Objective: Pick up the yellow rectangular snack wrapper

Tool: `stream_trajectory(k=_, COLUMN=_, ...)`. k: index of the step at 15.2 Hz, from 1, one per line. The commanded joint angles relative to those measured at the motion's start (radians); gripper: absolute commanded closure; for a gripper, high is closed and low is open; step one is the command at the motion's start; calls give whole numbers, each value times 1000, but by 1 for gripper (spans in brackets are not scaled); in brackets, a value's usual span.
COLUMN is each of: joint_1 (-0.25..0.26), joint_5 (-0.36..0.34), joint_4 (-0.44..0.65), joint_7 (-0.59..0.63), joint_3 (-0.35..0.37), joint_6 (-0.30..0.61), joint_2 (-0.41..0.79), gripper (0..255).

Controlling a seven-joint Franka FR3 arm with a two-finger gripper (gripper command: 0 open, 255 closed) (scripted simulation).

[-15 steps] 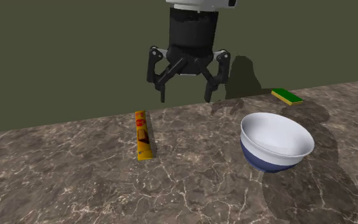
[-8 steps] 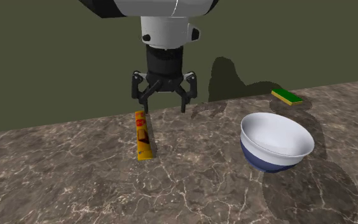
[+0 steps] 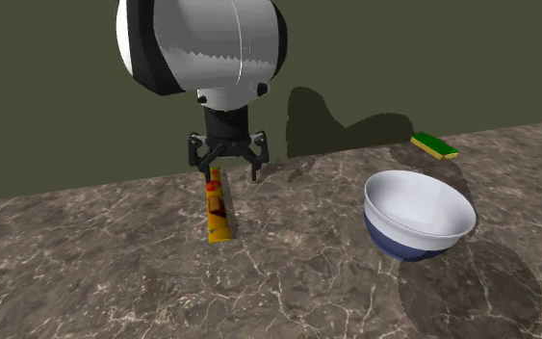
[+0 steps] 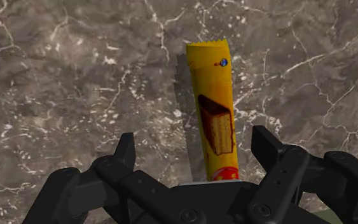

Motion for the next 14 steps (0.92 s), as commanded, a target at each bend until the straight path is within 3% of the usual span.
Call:
stream_trajectory(k=1, joint_1=23, joint_5=-34, joint_4=57, joint_7=37, joint_3=-3, joint_6=16, joint_2=78, gripper=0)
stream_trajectory(k=7, joint_1=94, joint_5=-112, joint_4=285, joint_7=102, joint_3=-34, joint_6=16, joint_2=320, gripper=0)
stream_trajectory(k=14, joint_1=109, joint_5=-131, joint_4=307, joint_7=114, joint_3=-49, joint_6=68, joint_2=395, gripper=0)
